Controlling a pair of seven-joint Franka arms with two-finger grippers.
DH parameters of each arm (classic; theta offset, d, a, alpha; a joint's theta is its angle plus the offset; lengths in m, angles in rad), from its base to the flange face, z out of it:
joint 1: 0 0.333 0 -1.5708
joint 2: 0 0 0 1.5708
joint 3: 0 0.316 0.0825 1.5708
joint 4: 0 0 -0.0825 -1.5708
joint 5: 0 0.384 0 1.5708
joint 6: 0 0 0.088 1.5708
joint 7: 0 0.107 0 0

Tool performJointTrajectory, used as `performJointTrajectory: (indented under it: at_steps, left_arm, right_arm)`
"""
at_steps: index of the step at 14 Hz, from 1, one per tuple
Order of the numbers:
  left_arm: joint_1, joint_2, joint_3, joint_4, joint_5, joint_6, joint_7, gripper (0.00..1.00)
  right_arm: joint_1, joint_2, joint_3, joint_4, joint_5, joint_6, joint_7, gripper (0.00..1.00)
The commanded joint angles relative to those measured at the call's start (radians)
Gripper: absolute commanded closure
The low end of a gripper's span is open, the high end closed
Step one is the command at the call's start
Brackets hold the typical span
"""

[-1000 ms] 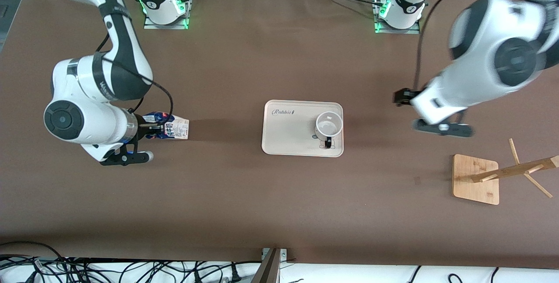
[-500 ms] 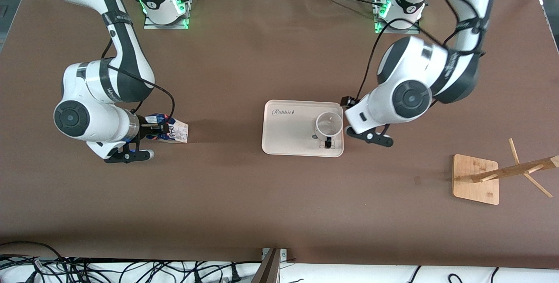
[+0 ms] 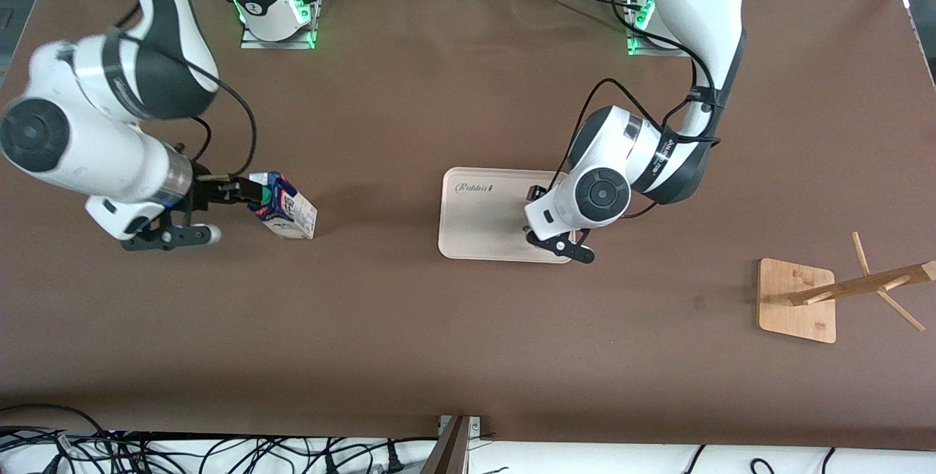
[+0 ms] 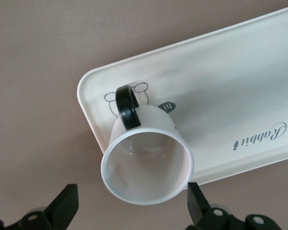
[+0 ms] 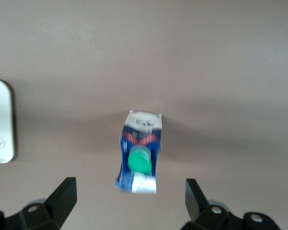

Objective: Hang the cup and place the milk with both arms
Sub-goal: 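Set the carton down with the right gripper while the left gripper reaches the mug, then open and raise the right gripper while the left gripper grasps the mug rim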

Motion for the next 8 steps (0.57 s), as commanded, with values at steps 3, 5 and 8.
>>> performJointTrajectory:
  at_steps: [3,5,8]
  left_arm:
    - [-0.042,0.017,0.013,0.031,-0.017,0.025,0.021,0.00]
    - [-0.084,0.022,0.013,0.022,-0.017,0.052,0.015,0.00]
    - [-0.108,0.033,0.013,0.007,-0.017,0.052,0.004,0.00]
  right_arm:
    - [0.001,-0.056,-0.001,0.026,0.011,-0.067,-0.007,0.00]
    - [0.001,-0.099,-0.001,0.028,0.004,-0.099,-0.005,0.00]
    - [-0.001,-0.163,-0.003,0.020,-0.016,-0.151,-0.007,0.00]
